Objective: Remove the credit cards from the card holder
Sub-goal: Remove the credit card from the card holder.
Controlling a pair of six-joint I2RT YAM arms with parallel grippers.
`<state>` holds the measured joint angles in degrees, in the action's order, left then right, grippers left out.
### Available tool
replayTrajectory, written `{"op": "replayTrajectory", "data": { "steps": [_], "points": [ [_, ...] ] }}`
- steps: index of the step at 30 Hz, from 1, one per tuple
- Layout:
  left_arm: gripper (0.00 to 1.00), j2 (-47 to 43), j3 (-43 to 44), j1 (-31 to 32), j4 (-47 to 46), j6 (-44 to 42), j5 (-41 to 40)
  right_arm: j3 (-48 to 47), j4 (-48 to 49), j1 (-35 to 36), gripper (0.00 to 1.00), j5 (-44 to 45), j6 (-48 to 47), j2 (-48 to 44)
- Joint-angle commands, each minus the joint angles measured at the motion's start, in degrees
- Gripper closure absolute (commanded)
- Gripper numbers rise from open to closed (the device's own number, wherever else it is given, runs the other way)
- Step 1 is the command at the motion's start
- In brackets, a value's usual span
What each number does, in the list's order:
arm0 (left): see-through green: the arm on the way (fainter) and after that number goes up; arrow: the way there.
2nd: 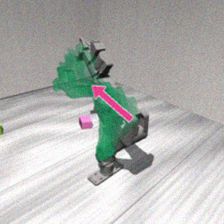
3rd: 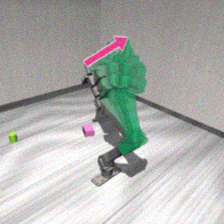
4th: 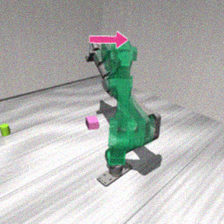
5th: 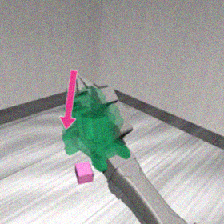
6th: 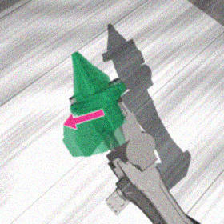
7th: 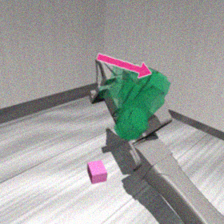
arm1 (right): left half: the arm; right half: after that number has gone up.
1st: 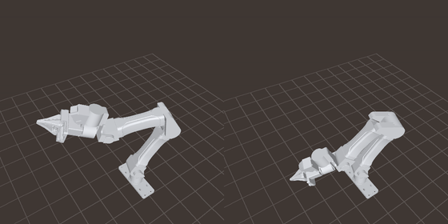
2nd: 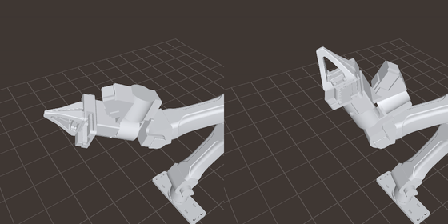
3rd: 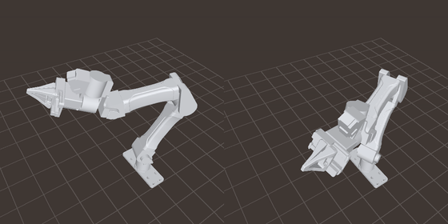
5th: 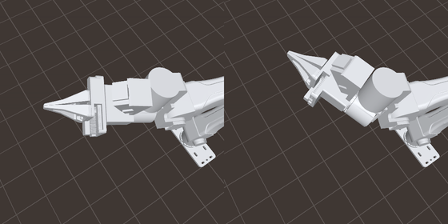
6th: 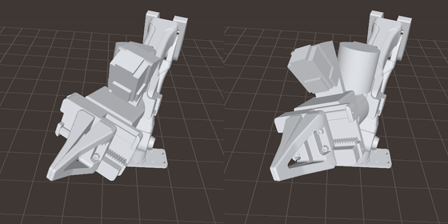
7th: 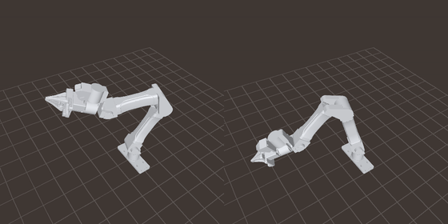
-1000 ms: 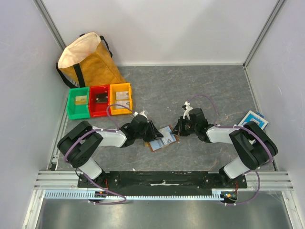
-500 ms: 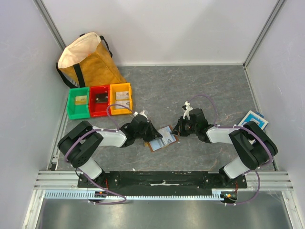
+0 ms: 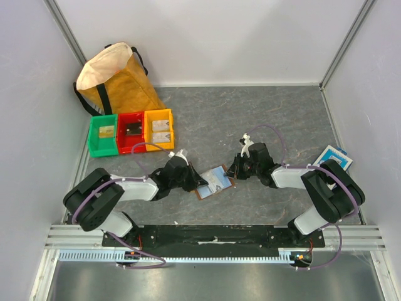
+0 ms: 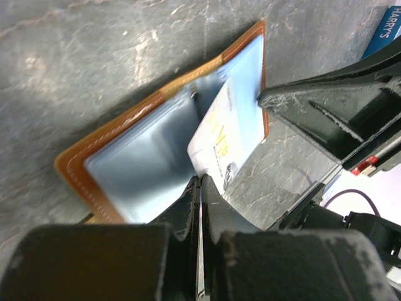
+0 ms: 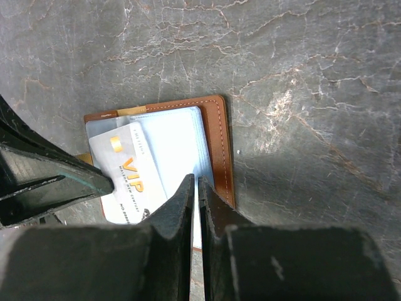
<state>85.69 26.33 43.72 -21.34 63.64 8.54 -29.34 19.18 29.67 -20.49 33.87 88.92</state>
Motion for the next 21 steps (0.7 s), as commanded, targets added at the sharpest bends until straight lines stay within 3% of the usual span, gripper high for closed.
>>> {"op": "replayTrajectory", "data": {
  "steps": [1, 5, 14, 21],
  "points": [
    [0.98, -4.65, -3.73, -0.04, 2.27, 2.02, -1.42, 1.66, -5.38, 0.04, 0.88, 3.26, -1.35, -0.07],
    [0.98, -10.26, -6.81, 0.04, 3.15, 2.63, -2.47, 1.39, -5.64, 0.04, 0.85, 3.44, -1.52, -1.47],
    [0.98, -16.70, -9.89, -0.04, 2.80, 3.34, -4.93, 0.95, -4.95, 0.12, 0.41, 1.87, -1.79, -10.69],
    [0.98, -16.78, -11.64, -0.04, -1.94, 4.91, -4.75, 3.68, 5.77, 0.74, 0.33, -7.36, 1.46, -12.82]
  ]
}}
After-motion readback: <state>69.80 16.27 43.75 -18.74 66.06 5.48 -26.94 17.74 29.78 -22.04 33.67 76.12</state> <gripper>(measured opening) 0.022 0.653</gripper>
